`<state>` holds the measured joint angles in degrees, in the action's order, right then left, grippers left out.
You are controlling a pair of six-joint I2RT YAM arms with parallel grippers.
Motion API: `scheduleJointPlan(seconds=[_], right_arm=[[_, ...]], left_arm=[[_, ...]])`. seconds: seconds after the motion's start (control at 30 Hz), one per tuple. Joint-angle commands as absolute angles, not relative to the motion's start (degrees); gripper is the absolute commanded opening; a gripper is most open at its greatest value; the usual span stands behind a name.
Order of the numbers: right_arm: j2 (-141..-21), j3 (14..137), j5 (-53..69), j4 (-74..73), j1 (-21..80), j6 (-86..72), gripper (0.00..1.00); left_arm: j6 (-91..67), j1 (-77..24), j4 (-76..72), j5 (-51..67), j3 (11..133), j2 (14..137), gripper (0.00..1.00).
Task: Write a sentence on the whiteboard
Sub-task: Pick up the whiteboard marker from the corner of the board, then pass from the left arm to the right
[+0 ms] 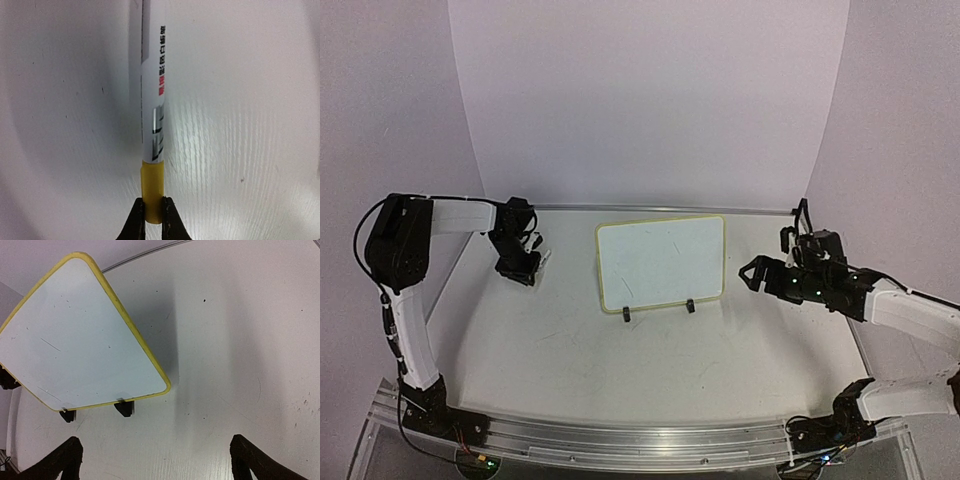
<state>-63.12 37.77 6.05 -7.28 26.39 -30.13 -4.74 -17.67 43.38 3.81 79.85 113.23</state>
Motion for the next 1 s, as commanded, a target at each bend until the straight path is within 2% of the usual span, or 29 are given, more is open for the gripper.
scheduleJointPlan(seconds=[0.0, 0.23, 0.5, 0.67, 0.97], right_arm=[[-60.3, 37.28, 7.83, -6.55, 26.28, -30.35, 0.98], [-57.32, 40.34, 13.5, -8.58, 26.31, -30.13, 0.98], [-61.98, 48.68, 35.77, -9.05, 26.94, -30.2, 0.91], [-66.81, 55.86, 44.98, -9.5, 31.46, -30.01, 0.91], [-78.88, 64.69, 50.49, -11.31, 39.81, -28.47, 0.88]], left_arm=[[-5.92, -17.59, 42.36, 8.98, 75.6, 102.17, 0.0], [-4.26, -17.83, 41.05, 13.91, 68.62, 88.5, 0.0], [-0.48, -25.12, 41.77, 23.32, 63.82, 75.4, 0.0], [-0.62, -32.61, 42.58, 27.55, 63.74, 72.22, 0.0], [-1.99, -44.55, 45.17, 32.04, 66.01, 71.24, 0.0]])
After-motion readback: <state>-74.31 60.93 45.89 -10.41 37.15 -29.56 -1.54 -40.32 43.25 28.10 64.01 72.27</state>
